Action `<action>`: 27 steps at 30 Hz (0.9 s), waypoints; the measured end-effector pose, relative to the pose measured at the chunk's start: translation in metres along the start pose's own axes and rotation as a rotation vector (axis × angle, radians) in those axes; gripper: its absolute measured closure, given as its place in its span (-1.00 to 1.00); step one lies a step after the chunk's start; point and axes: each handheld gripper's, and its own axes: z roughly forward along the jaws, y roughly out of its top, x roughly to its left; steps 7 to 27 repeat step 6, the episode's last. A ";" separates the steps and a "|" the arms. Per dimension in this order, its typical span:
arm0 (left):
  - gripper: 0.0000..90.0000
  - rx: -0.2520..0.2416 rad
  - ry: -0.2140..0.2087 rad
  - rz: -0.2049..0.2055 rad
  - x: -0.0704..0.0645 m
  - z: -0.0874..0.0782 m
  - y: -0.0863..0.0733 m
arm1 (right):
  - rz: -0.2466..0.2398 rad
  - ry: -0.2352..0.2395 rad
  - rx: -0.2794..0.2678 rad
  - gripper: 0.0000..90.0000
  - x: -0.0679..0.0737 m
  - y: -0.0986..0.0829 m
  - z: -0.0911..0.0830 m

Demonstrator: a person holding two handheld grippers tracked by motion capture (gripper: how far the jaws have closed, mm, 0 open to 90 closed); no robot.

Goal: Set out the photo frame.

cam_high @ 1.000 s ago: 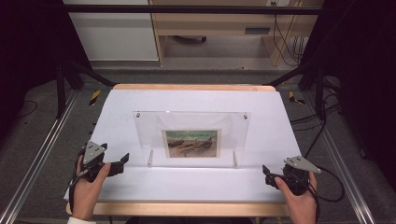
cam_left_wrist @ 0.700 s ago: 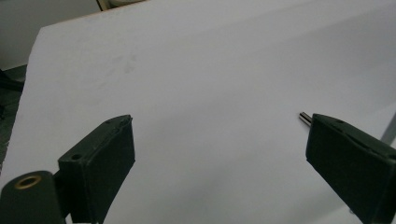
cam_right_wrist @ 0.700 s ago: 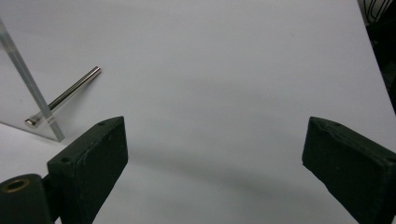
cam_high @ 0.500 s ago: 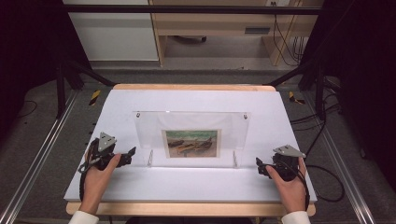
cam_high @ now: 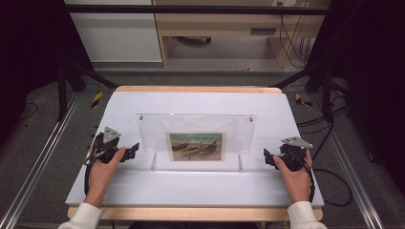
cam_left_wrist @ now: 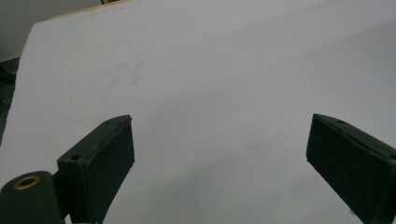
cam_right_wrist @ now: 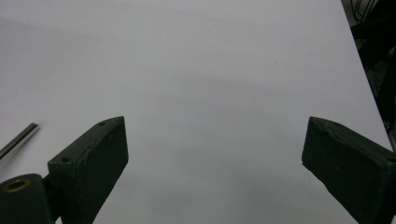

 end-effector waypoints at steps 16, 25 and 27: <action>-0.85 0.005 0.007 -0.022 0.004 -0.006 -0.006 | 0.024 -0.038 0.030 -0.82 -0.006 -0.002 0.005; -0.85 0.005 0.007 -0.022 0.004 -0.006 -0.006 | 0.024 -0.038 0.030 -0.82 -0.006 -0.002 0.005; -0.85 0.005 0.007 -0.022 0.004 -0.006 -0.006 | 0.024 -0.038 0.030 -0.82 -0.006 -0.002 0.005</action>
